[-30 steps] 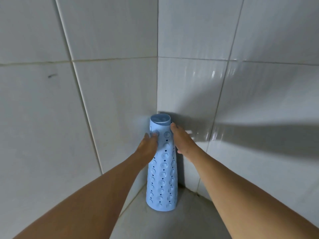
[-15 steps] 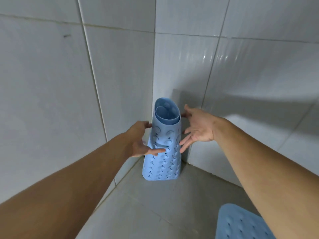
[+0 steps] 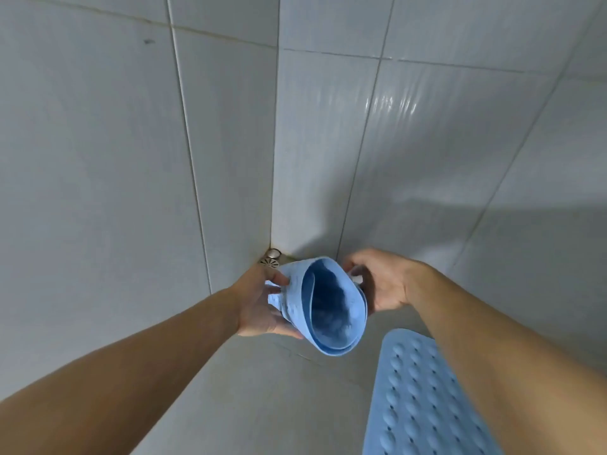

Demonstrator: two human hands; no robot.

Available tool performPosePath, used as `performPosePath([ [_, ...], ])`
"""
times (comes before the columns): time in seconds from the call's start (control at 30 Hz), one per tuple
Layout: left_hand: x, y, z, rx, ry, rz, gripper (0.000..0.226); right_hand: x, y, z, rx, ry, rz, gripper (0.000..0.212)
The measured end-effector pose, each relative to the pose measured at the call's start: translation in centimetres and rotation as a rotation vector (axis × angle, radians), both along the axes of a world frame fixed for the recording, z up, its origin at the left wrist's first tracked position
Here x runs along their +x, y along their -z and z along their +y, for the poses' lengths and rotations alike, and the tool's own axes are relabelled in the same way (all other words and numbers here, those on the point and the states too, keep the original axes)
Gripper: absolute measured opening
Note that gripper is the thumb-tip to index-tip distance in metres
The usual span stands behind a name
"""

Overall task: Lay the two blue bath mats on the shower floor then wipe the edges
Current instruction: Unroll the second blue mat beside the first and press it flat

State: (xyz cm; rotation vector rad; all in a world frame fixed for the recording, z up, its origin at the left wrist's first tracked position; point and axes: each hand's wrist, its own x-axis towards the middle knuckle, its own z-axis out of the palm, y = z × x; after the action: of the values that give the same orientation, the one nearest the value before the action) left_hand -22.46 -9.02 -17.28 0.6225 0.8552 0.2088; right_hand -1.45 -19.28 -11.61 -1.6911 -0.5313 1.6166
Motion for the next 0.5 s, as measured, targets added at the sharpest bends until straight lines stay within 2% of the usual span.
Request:
performPosePath([
  [0.07, -0.1, 1.3, -1.1, -0.007, -0.035, 0.037, 0.043, -0.3, 2.2, -1.4, -0.027, -0.017, 0.026, 0.044],
  [0.13, -0.3, 2.2, -2.5, -0.004, -0.047, 0.087, 0.043, -0.9, 4.0, -2.8, -0.019, 0.004, 0.059, 0.057],
  [0.23, -0.7, 2.5, -4.6, 0.011, -0.017, 0.125, 0.039, -1.8, 5.7, -4.6, 0.046, -0.018, 0.089, 0.06],
  [0.5, -0.1, 1.5, -8.0, 0.152, 0.018, 0.236, 0.048, -0.9, 6.8, -8.4, 0.208, -0.163, 0.138, 0.07],
])
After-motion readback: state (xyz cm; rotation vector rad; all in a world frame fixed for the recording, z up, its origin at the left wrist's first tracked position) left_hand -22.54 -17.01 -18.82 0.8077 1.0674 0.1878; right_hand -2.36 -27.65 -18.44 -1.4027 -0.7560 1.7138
